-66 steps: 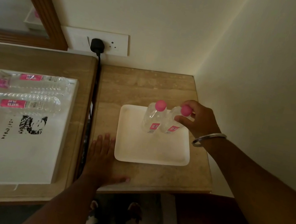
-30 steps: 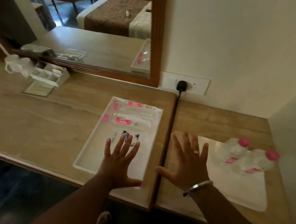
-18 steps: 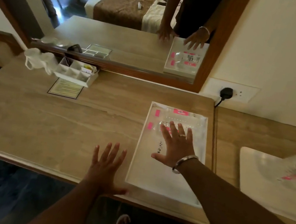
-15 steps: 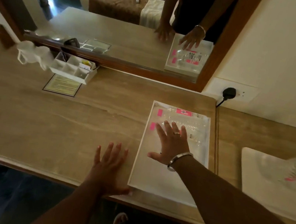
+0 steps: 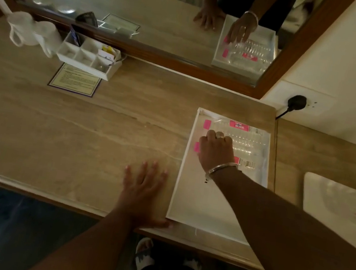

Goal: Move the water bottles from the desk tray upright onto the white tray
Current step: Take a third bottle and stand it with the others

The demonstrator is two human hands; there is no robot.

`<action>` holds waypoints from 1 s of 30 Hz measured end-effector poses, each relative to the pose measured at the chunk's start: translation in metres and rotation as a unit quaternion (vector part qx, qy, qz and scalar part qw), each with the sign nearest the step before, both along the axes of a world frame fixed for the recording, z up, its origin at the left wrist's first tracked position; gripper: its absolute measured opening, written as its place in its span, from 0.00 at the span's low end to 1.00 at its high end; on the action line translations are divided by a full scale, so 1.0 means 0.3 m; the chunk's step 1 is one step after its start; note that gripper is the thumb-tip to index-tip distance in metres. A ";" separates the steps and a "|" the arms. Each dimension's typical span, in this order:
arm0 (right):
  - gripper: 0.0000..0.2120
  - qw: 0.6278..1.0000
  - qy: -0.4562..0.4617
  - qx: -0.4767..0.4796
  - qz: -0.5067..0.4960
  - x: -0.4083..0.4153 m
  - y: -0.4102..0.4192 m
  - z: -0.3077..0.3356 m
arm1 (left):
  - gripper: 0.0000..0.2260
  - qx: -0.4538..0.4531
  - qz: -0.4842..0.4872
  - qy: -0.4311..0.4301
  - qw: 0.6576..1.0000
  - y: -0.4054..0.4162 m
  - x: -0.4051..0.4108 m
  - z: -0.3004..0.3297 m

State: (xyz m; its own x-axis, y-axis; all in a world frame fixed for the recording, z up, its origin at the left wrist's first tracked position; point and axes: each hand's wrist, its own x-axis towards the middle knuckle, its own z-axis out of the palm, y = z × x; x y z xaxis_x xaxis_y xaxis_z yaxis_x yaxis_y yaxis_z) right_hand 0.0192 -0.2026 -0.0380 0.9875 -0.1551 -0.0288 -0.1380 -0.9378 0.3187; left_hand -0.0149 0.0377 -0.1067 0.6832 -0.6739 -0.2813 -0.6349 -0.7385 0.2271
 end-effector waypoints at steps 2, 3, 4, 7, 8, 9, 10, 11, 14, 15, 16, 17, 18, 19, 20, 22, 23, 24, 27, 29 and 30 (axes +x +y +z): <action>0.10 1.000 -0.002 0.015 0.022 -0.021 -0.011 0.036 | 0.61 0.000 -0.002 0.000 1.000 -0.002 -0.002 0.009; 0.11 0.999 -0.002 0.034 0.034 -0.041 -0.024 0.062 | 0.61 -0.001 -0.002 0.001 1.000 0.001 -0.006 0.009; 0.14 0.997 -0.012 0.061 0.047 -0.064 -0.045 0.089 | 0.61 -0.006 0.000 0.003 1.000 0.002 -0.009 0.012; 0.19 0.973 -0.102 0.203 0.050 -0.147 -0.122 0.192 | 0.60 -0.009 -0.001 0.011 1.000 0.006 -0.010 0.021; 0.20 0.955 -0.135 0.262 0.039 -0.181 -0.150 0.228 | 0.61 -0.001 -0.002 0.012 1.000 0.005 -0.013 0.025; 0.21 0.934 -0.166 0.315 0.025 -0.213 -0.177 0.257 | 0.61 0.006 -0.001 0.011 1.000 0.005 -0.015 0.030; 0.23 0.914 -0.195 0.356 0.012 -0.247 -0.205 0.281 | 0.61 0.012 0.002 0.008 1.000 0.005 -0.021 0.038; 0.23 0.895 -0.221 0.387 0.000 -0.282 -0.230 0.300 | 0.61 0.017 0.005 0.006 1.000 0.004 -0.027 0.046; 0.23 0.857 -0.262 0.444 -0.001 -0.380 -0.270 0.348 | 0.62 0.008 0.008 -0.007 1.000 -0.013 -0.052 0.087; 0.22 0.850 -0.270 0.453 0.009 -0.407 -0.275 0.360 | 0.62 0.007 -0.004 -0.020 1.000 -0.026 -0.061 0.104; 0.22 0.843 -0.276 0.461 0.017 -0.432 -0.282 0.373 | 0.62 0.010 -0.013 -0.033 0.999 -0.046 -0.072 0.122; 0.23 0.839 -0.281 0.464 0.025 -0.458 -0.292 0.386 | 0.62 0.010 -0.014 -0.046 0.999 -0.074 -0.085 0.144; 0.24 0.837 -0.282 0.468 0.031 -0.485 -0.306 0.401 | 0.63 0.009 -0.008 -0.057 0.998 -0.108 -0.099 0.169; 0.25 0.837 -0.280 0.469 0.038 -0.517 -0.329 0.414 | 0.63 0.006 -0.004 -0.068 0.998 -0.149 -0.118 0.192; 0.26 0.837 -0.276 0.470 0.042 -0.552 -0.357 0.425 | 0.63 0.002 -0.005 -0.074 0.997 -0.195 -0.144 0.213; 0.28 0.840 -0.262 0.474 0.040 -0.637 -0.436 0.440 | 0.63 -0.004 -0.014 -0.077 0.997 -0.306 -0.219 0.243; 0.28 0.840 -0.256 0.477 0.039 -0.686 -0.483 0.445 | 0.63 -0.004 -0.016 -0.078 0.997 -0.369 -0.267 0.254; 0.28 0.839 -0.249 0.482 0.038 -0.731 -0.528 0.445 | 0.63 -0.002 -0.017 -0.079 0.997 -0.428 -0.313 0.260; 0.24 0.828 -0.233 0.509 0.012 -0.887 -0.671 0.444 | 0.62 -0.002 -0.026 -0.074 0.997 -0.624 -0.461 0.251; 0.21 0.820 -0.225 0.526 -0.023 -0.988 -0.766 0.431 | 0.62 -0.002 -0.036 -0.063 0.997 -0.746 -0.552 0.229; 0.20 0.816 -0.225 0.531 -0.037 -1.032 -0.810 0.422 | 0.62 -0.011 -0.035 -0.059 0.998 -0.798 -0.595 0.221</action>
